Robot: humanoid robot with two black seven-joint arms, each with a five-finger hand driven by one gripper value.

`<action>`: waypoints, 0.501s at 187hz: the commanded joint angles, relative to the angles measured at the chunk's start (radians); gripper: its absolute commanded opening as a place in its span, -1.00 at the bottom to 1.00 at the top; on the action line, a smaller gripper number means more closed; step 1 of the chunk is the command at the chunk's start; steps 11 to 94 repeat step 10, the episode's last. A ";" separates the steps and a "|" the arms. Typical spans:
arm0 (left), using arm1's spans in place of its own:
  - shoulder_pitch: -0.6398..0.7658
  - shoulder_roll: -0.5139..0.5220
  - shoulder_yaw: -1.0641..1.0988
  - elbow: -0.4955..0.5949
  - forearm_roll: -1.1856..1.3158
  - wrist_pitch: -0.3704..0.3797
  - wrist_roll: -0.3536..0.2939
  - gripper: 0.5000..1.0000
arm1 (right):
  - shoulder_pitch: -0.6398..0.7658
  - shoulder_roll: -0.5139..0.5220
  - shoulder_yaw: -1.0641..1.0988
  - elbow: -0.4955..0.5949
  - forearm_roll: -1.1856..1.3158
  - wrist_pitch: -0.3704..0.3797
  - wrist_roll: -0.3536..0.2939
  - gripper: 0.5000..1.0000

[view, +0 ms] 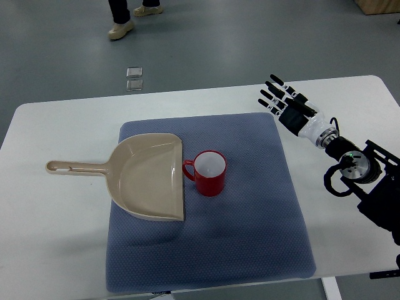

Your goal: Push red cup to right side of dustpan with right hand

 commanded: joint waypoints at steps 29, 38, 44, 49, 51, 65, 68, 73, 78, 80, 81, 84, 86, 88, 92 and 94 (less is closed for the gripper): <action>0.000 0.000 0.000 -0.001 0.000 0.000 0.000 1.00 | 0.000 0.008 0.001 -0.045 -0.002 0.024 0.050 0.73; 0.000 0.000 0.000 -0.001 0.000 0.000 0.000 1.00 | 0.000 0.008 0.001 -0.045 -0.002 0.024 0.050 0.73; 0.000 0.000 0.000 -0.001 0.000 0.000 0.000 1.00 | 0.000 0.008 0.001 -0.045 -0.002 0.024 0.050 0.73; 0.000 0.000 0.000 -0.001 0.000 0.000 0.000 1.00 | 0.000 0.008 0.001 -0.045 -0.002 0.024 0.050 0.73; 0.000 0.000 0.000 -0.001 0.000 0.000 0.000 1.00 | 0.000 0.008 0.001 -0.045 -0.002 0.024 0.050 0.73; 0.000 0.000 0.000 -0.001 0.000 0.000 0.000 1.00 | 0.000 0.008 0.001 -0.045 -0.002 0.024 0.050 0.73; 0.000 0.000 0.000 -0.001 0.000 0.000 0.000 1.00 | 0.000 0.008 0.001 -0.045 -0.002 0.024 0.050 0.73; 0.000 0.000 0.000 -0.001 0.000 0.000 0.000 1.00 | 0.000 0.008 0.001 -0.045 -0.002 0.024 0.050 0.73; 0.000 0.000 0.000 -0.001 0.000 0.000 0.000 1.00 | 0.000 0.008 0.001 -0.045 -0.002 0.024 0.050 0.73; 0.000 0.000 0.000 -0.001 0.000 0.000 0.000 1.00 | 0.000 0.008 0.001 -0.045 -0.002 0.024 0.050 0.73; 0.000 0.000 0.000 -0.001 0.000 0.000 0.000 1.00 | 0.000 0.008 0.001 -0.045 -0.002 0.024 0.050 0.73; 0.000 0.000 0.000 -0.001 0.000 0.000 0.000 1.00 | 0.000 0.008 0.001 -0.045 -0.002 0.024 0.050 0.73; 0.000 0.000 0.000 -0.001 0.000 0.000 0.000 1.00 | 0.000 0.008 0.001 -0.045 -0.002 0.024 0.050 0.73; 0.000 0.000 0.000 -0.001 0.000 0.000 0.000 1.00 | 0.000 0.008 0.001 -0.045 -0.002 0.024 0.050 0.73; 0.000 0.000 0.000 -0.001 0.000 0.000 0.000 1.00 | 0.000 0.008 0.001 -0.045 -0.002 0.024 0.050 0.73; 0.000 0.000 0.000 -0.001 0.000 0.000 0.000 1.00 | 0.000 0.008 0.001 -0.045 -0.002 0.024 0.050 0.73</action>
